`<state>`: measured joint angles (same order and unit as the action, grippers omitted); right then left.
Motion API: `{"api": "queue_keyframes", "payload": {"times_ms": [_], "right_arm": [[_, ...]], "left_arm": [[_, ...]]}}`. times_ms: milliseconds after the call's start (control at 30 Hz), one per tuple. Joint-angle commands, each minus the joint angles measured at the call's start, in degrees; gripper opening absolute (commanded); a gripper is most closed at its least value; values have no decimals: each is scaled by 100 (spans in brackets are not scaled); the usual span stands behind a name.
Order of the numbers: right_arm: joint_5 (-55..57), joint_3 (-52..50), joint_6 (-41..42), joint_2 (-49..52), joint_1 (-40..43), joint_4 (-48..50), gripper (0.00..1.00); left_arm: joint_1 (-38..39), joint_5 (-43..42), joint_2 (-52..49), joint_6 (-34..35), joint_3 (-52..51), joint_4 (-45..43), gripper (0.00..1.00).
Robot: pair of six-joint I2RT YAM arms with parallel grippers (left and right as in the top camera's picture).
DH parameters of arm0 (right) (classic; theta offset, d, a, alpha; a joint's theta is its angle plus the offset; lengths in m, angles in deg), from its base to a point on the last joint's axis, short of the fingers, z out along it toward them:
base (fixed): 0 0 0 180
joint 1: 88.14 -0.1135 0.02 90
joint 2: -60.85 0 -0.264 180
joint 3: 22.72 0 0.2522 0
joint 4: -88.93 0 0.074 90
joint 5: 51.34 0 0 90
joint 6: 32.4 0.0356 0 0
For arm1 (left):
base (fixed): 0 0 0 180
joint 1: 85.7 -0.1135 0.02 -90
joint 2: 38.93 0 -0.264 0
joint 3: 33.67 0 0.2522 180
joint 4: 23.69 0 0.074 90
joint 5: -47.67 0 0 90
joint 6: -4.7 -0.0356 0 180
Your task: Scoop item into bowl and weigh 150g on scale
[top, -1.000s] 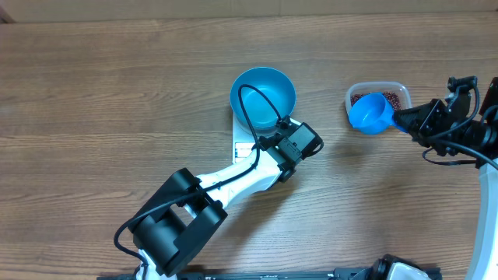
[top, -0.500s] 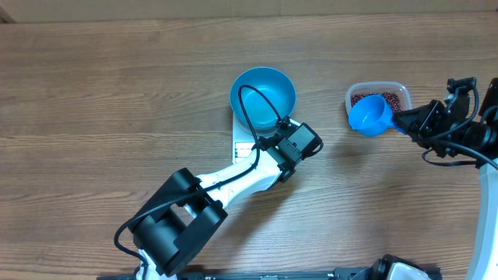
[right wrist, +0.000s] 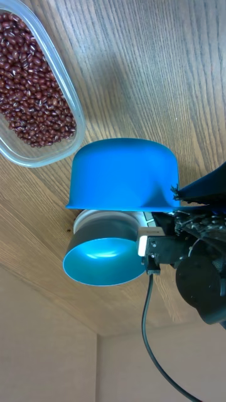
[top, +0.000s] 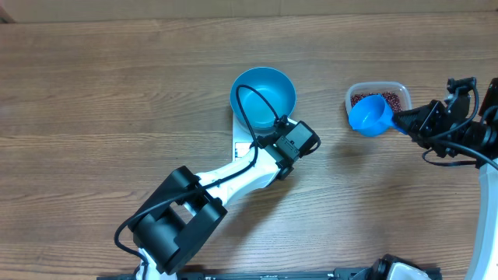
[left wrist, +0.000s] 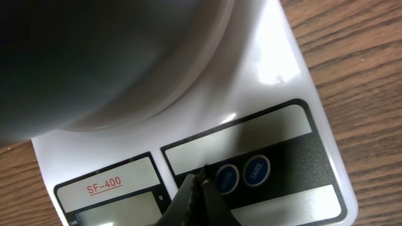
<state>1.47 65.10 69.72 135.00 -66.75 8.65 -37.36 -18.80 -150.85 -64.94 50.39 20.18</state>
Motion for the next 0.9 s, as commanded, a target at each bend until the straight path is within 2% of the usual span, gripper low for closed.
{"api": "queue_keyframes", "payload": {"times_ms": [0, 200, 567, 667, 867], "right_arm": [[11, 155, -48, -90, 22, 2, 4], [13, 155, -94, -90, 22, -44, 4], [13, 155, -175, -90, 24, -70, 4], [13, 155, -175, -90, 22, -70, 4], [11, 155, -175, -90, 22, -68, 4]], "left_arm": [[-72, -326, -247, -249, -83, -22, 4], [-363, -745, -348, -304, -76, -35, 4], [-334, -706, -345, -328, 52, 37, 4], [-280, -710, -341, -402, 341, 343, 4], [-122, -715, -214, -695, 1316, 1491, 4]]}}
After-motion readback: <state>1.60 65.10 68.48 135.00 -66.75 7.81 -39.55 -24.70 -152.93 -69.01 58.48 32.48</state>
